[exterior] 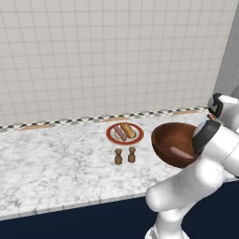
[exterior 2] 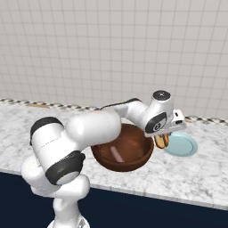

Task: Place one bun and one sausage from the bowl on each plate.

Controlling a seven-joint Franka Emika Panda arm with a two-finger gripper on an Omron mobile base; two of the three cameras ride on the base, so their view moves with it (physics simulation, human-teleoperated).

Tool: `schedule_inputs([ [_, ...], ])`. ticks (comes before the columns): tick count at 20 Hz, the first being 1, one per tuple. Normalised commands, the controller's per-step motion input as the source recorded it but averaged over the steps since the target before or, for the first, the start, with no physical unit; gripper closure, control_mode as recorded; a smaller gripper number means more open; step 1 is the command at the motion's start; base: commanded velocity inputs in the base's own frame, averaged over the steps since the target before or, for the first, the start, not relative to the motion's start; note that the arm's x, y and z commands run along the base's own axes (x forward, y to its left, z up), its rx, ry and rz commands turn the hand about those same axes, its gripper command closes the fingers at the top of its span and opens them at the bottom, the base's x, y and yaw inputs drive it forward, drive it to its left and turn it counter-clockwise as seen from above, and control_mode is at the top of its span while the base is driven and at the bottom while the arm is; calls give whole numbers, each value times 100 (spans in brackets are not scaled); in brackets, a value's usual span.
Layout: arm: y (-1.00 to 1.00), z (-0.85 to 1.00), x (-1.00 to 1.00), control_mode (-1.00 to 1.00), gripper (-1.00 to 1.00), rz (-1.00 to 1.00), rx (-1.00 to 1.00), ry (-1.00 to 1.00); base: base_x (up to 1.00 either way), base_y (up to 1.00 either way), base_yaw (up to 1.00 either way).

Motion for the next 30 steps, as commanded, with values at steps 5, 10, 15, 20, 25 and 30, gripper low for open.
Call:
schedule_inputs([
  [5,-14,-29,31,-100,100,0,5,6,0,0,0],
  [10,-15,-52,26,-100,100,0,0,1,0,0,0],
  [15,-31,-33,16,-100,100,0,1,0,0,0,0],
  [20,-30,-9,29,-100,100,0,3,4,0,0,0],
  [25,-6,-28,42,-100,100,0,0,1,0,0,0],
  [30,0,-57,28,-100,100,0,-2,0,0,0,0],
])
